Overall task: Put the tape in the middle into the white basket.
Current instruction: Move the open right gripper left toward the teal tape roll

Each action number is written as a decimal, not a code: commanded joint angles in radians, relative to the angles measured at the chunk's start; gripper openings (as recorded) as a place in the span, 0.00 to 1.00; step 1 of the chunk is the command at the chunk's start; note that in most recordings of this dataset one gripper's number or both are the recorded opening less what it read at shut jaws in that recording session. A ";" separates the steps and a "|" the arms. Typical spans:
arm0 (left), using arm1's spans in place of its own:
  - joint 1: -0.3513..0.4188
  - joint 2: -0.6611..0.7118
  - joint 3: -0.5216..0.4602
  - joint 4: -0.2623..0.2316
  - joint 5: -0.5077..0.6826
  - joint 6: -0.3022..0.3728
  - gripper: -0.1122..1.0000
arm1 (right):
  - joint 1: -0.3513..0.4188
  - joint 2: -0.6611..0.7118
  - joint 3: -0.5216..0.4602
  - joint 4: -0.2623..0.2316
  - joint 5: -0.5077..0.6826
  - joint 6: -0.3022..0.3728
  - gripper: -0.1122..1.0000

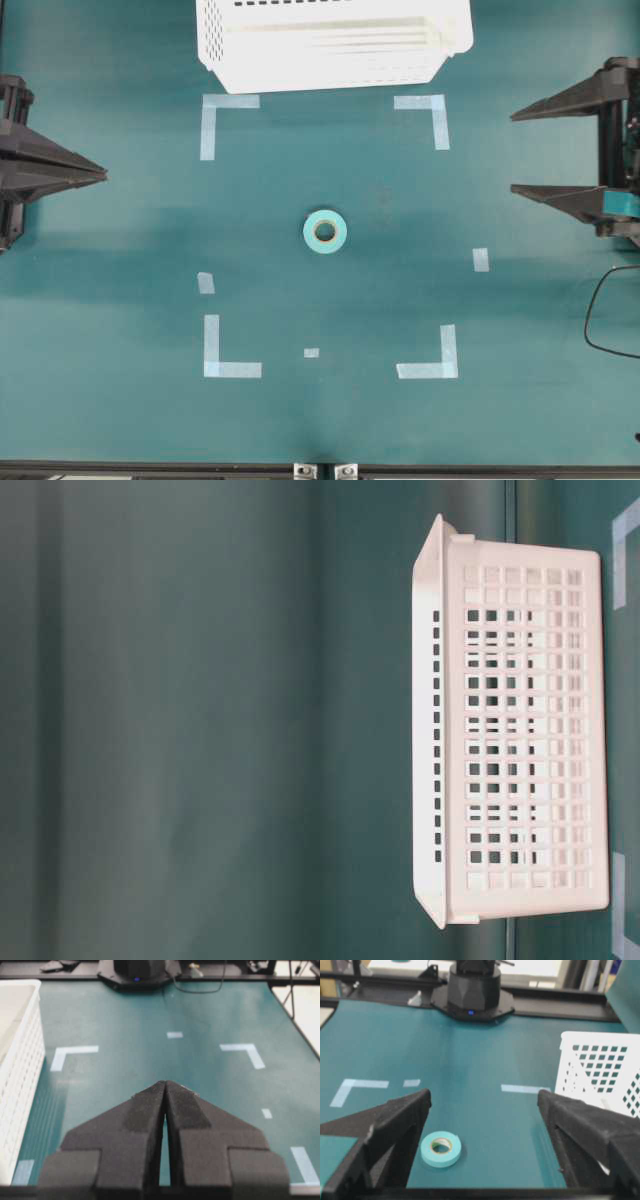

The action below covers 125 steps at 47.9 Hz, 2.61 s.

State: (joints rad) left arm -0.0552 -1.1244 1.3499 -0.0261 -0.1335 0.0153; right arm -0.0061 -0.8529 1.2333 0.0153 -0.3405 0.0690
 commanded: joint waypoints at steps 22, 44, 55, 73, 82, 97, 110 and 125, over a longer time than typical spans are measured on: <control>-0.005 0.005 0.041 0.000 0.021 0.002 0.00 | -0.014 0.187 -0.089 0.038 -0.055 0.006 0.98; -0.005 -0.026 0.074 0.000 0.043 -0.002 0.00 | -0.014 0.344 -0.135 0.040 -0.075 0.037 0.98; -0.003 -0.161 0.106 0.000 0.120 -0.006 0.00 | -0.014 0.393 -0.160 0.040 -0.075 0.040 0.98; -0.005 -0.209 0.118 0.000 0.199 -0.011 0.00 | -0.014 0.489 -0.198 0.038 -0.071 0.057 0.98; -0.005 -0.204 0.121 0.000 0.199 -0.011 0.00 | -0.014 0.549 -0.219 0.038 -0.069 0.058 0.98; 0.003 -0.204 0.129 -0.002 0.206 -0.058 0.00 | -0.009 0.618 -0.261 0.038 -0.040 0.060 0.98; 0.014 -0.206 0.140 0.000 0.204 -0.052 0.00 | 0.008 0.680 -0.301 0.038 -0.029 0.063 0.98; 0.028 -0.236 0.156 0.002 0.190 -0.031 0.00 | 0.012 0.746 -0.330 0.032 -0.028 0.095 0.98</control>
State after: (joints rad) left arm -0.0322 -1.3606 1.5125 -0.0261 0.0706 -0.0184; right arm 0.0015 -0.1089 0.9296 0.0506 -0.3636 0.1626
